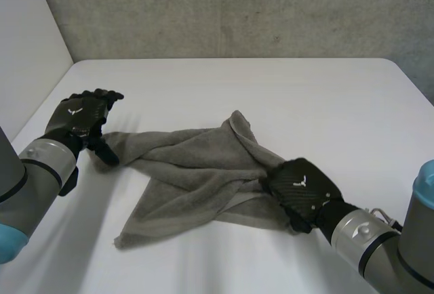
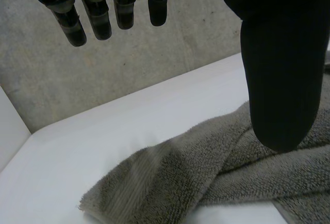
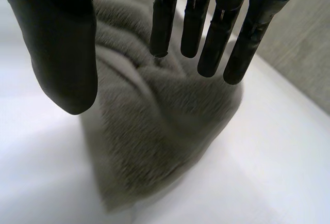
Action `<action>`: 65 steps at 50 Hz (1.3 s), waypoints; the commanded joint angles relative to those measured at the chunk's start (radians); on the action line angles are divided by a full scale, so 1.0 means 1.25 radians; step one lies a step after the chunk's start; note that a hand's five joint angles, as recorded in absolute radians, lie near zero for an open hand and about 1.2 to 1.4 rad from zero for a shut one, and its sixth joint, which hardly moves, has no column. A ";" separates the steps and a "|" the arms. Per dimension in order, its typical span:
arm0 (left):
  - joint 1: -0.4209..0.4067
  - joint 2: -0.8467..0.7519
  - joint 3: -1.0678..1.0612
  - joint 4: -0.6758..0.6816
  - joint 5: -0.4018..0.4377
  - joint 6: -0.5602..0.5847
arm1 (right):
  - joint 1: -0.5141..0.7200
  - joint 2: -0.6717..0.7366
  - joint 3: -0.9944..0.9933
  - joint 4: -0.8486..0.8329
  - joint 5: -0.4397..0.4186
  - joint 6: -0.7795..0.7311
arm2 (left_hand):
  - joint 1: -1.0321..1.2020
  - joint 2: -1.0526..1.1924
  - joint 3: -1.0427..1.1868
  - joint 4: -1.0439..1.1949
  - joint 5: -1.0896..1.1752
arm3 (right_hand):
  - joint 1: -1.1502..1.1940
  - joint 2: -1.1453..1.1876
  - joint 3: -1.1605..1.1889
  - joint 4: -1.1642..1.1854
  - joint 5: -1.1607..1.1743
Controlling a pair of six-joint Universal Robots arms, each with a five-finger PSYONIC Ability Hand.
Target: Fold the laundry
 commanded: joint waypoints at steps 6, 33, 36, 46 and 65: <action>0.000 0.003 -0.046 0.062 -0.001 0.002 | -0.005 0.026 0.060 -0.050 0.007 -0.059 | 0.016 0.020 0.020 0.020 -0.006 | -0.093 -0.093 -0.094 -0.095 -0.093; 0.000 0.003 -0.056 0.068 -0.002 0.000 | -0.082 0.124 0.028 -0.134 0.057 -0.158 | 0.012 0.015 0.015 0.015 -0.010 | 0.647 0.648 0.646 0.646 0.647; -0.001 0.003 -0.056 0.068 -0.002 -0.001 | -0.100 0.121 0.024 -0.134 0.057 -0.156 | 0.012 0.015 0.015 0.015 -0.010 | 0.676 0.677 0.675 0.675 0.676; -0.001 0.004 -0.065 0.070 -0.001 0.000 | -0.167 0.133 -0.013 -0.136 0.052 -0.163 | 0.009 0.013 0.013 0.013 -0.013 | 0.676 0.677 0.675 0.675 0.676; -0.001 0.005 -0.066 0.070 -0.001 0.000 | -0.228 0.263 -0.285 -0.130 0.009 -0.161 | 0.004 0.008 0.008 0.008 -0.017 | 0.676 0.677 0.675 0.675 0.676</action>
